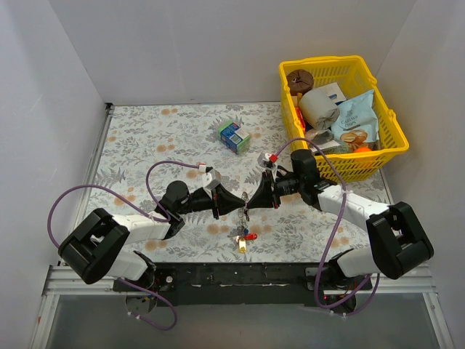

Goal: Put the keys on the keyring

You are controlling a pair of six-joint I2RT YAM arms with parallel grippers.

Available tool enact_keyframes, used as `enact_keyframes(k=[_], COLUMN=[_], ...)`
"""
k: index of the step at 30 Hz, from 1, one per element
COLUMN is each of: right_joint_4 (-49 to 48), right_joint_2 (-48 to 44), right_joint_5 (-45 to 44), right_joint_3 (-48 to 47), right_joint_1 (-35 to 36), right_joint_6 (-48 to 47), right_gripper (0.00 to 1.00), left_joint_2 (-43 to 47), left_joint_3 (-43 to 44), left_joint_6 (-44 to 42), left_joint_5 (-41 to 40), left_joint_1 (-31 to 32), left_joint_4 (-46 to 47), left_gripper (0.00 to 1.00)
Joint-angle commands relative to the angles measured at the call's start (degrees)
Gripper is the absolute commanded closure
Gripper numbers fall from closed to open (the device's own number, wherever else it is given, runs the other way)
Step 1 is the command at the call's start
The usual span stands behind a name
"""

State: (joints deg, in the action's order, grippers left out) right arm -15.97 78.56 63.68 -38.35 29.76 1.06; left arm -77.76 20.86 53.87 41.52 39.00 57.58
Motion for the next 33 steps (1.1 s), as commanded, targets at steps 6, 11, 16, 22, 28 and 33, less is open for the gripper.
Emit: enact_keyframes(k=[6,11,16,22,28,33], right_joint_4=[1.72,3.13,8.31,17.71,24.57,30.81], right_joint_2=[0.19,-0.34,-0.52,-1.22,-2.36,-2.72], right_joint_5=[0.75,-0.39,-2.85,-8.29,-14.18,-21.21], right_joint_3=[-4.19,-4.54,-6.03,-9.28,-11.31,-13.24], right_joint_1=[0.39,0.39,0.56,0.91,2.76,6.27], right_joint_6=[-0.88,-0.88,-4.39,-8.79,-10.55,-12.04], right_gripper=[0.99,0.99,0.99,0.99,0.99,0.99], left_joint_2=[2.08,2.96,3.66,7.96,10.52,7.19], left_joint_3=[1.9,2.87,4.45,6.03,10.68,14.81], left_joint_6=[-0.95,-2.63,-3.68,-7.98,-14.39,-18.88], left_joint_5=[0.67,0.32,-0.03,-3.63,-3.73,-0.48], left_joint_1=[0.28,0.28,0.28,0.28,0.28,0.2], left_joint_4=[-1.06,-5.45,-9.68,-18.19,-29.8,-36.65], left_gripper=[1.0,0.92,0.48,0.15,0.08,0.21])
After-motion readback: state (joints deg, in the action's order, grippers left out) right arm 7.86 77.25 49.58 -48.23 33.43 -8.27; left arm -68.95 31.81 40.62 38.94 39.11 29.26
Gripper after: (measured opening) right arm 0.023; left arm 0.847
